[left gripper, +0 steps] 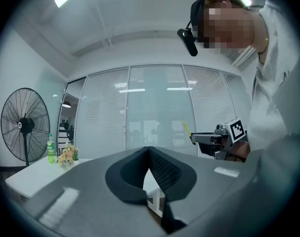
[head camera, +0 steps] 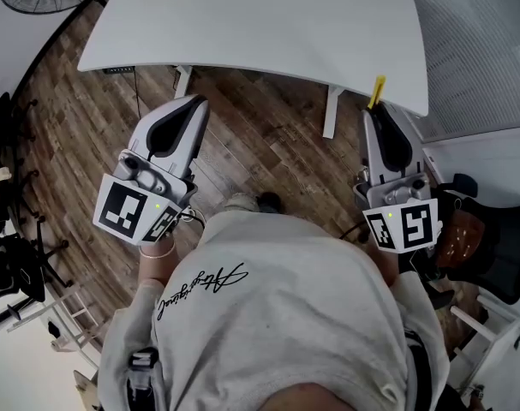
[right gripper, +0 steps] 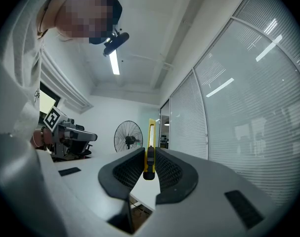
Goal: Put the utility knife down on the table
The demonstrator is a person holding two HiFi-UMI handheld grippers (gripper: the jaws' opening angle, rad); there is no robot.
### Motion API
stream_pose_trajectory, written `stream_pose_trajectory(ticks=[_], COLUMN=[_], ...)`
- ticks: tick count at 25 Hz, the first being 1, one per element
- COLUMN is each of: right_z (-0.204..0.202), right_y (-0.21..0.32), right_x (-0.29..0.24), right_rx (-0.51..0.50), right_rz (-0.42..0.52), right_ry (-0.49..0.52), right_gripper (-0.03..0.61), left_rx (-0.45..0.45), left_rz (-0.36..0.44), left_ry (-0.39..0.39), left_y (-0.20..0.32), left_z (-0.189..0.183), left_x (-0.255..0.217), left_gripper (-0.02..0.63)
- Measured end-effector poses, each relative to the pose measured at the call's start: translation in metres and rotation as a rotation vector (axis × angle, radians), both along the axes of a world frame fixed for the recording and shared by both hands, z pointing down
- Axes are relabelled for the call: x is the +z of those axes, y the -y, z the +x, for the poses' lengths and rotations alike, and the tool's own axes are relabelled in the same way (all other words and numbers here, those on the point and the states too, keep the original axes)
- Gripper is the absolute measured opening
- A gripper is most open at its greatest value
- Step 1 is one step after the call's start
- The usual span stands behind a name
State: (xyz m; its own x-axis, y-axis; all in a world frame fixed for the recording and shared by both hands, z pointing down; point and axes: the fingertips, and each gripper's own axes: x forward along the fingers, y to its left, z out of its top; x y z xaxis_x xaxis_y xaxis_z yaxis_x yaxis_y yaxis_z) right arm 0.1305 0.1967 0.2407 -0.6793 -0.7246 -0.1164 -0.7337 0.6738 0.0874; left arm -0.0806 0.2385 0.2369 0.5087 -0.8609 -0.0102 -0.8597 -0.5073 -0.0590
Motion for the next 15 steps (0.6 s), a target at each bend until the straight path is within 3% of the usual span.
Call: stream_pose_trajectory(ticks=[15], right_z=[0.018], right_y=[0.019], right_x=[-0.001], right_rx=[0.017], right_rz=[0.007], right_ry=[0.006], right_gripper=[0.067], left_rx=[-0.002], left_rz=[-0.001], left_ry=[-0.007], left_y=[0.021], left_z=[0.01], left_x=[0.004], left_gripper=[-0.004])
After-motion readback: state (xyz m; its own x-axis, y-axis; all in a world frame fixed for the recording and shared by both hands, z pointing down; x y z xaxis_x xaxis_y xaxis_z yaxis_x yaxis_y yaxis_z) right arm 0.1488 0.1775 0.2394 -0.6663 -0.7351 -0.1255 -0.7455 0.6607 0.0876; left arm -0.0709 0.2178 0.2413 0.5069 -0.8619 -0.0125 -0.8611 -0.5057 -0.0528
